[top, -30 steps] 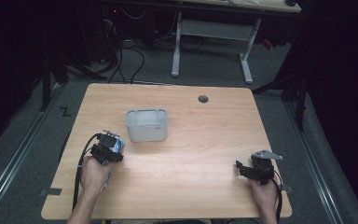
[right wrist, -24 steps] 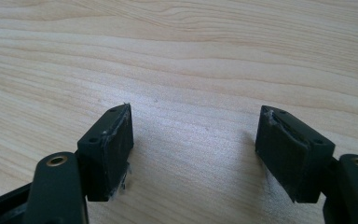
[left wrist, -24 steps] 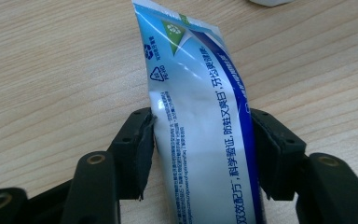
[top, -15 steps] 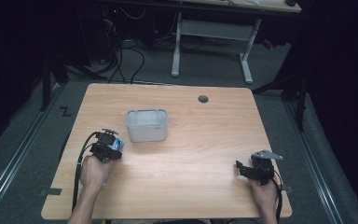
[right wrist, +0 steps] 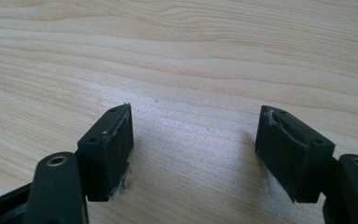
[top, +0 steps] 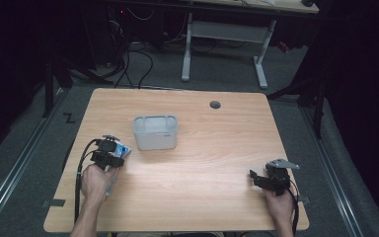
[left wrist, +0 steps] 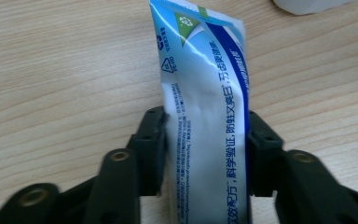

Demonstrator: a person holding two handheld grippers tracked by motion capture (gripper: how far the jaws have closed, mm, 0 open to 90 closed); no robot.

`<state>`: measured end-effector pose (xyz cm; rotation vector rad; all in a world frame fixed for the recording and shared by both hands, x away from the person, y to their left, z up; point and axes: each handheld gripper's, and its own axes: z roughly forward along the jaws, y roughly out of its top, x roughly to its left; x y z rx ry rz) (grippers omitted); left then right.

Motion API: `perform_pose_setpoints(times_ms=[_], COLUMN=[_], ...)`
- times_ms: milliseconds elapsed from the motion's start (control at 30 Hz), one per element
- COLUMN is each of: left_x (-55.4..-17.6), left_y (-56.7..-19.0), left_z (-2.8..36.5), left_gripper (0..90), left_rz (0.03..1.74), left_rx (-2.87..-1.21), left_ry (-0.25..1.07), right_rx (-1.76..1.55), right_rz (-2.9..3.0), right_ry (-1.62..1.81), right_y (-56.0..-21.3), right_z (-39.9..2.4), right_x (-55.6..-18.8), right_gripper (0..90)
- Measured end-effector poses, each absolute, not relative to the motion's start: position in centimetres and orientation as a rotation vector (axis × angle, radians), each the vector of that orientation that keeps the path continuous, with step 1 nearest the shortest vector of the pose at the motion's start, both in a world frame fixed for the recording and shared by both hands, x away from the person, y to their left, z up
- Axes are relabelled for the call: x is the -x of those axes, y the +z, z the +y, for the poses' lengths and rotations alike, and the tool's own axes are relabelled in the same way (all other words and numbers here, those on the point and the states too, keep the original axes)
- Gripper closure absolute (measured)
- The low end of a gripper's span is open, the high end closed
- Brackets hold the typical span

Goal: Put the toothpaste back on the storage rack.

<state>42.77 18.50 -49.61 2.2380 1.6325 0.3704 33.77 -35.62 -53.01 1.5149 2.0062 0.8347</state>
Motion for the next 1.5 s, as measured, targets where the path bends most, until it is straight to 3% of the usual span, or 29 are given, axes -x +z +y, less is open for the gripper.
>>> perform_pose_setpoints(times_ms=[33, 433, 867, 1500], left_x=[-42.7, -43.2, -43.1, -41.0], left_y=[-49.6, -50.0, -49.6, -46.0], left_z=[18.7, 18.9, 19.2, 18.8], left_gripper=[66.6, 64.8, 71.8, 72.4], left_rz=[1.638, 1.677, 1.645, 1.517], left_rx=[-2.227, -2.257, -2.262, -2.176], left_ry=[0.365, 0.320, 0.297, 0.322], right_rx=[-1.516, -1.516, -1.520, -1.518], right_rz=[2.007, 2.007, 2.006, 2.006], right_ry=[0.835, 0.835, 0.836, 0.836], right_y=[-53.0, -53.0, -53.0, -53.0], right_z=[-35.6, -35.6, -35.6, -35.6], right_x=[-33.8, -33.8, -33.8, -33.8], right_gripper=[27.7, 27.7, 27.7, 27.7])
